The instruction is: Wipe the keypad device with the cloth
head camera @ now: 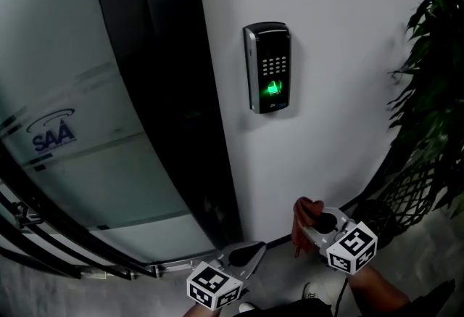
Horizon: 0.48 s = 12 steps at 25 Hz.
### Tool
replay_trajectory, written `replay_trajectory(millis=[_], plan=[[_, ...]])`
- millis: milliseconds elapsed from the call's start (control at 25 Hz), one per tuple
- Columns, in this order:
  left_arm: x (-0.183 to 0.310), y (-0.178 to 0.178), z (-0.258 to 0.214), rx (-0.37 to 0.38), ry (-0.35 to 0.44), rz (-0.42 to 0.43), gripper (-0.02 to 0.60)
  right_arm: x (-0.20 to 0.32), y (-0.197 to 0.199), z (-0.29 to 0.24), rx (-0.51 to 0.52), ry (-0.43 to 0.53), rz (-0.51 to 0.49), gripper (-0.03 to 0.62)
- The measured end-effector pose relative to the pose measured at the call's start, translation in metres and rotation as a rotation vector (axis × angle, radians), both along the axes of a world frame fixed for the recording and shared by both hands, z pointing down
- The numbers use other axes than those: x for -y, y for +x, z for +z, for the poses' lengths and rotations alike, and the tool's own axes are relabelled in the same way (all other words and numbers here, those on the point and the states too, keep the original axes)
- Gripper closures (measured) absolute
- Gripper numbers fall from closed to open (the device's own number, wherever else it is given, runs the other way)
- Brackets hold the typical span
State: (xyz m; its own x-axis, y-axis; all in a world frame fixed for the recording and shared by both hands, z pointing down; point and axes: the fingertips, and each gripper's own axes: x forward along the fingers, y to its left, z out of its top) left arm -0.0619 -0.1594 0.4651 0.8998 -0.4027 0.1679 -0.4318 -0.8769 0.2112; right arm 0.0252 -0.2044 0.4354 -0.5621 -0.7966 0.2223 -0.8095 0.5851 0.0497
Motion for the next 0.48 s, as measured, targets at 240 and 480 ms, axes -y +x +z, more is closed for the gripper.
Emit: replay_trajectory(millis=[240,480], plan=[[-0.015,0.007,0.003,-0.006,-0.003,-0.028,0.565,-0.047,0.028,0.012,0.132,-0.036,0.039,0.540],[-0.035,0.018,-0.002,-0.013,-0.001,-0.162,0.565,-0.075,0.052,0.021,0.104,-0.049,-0.046,0.540]])
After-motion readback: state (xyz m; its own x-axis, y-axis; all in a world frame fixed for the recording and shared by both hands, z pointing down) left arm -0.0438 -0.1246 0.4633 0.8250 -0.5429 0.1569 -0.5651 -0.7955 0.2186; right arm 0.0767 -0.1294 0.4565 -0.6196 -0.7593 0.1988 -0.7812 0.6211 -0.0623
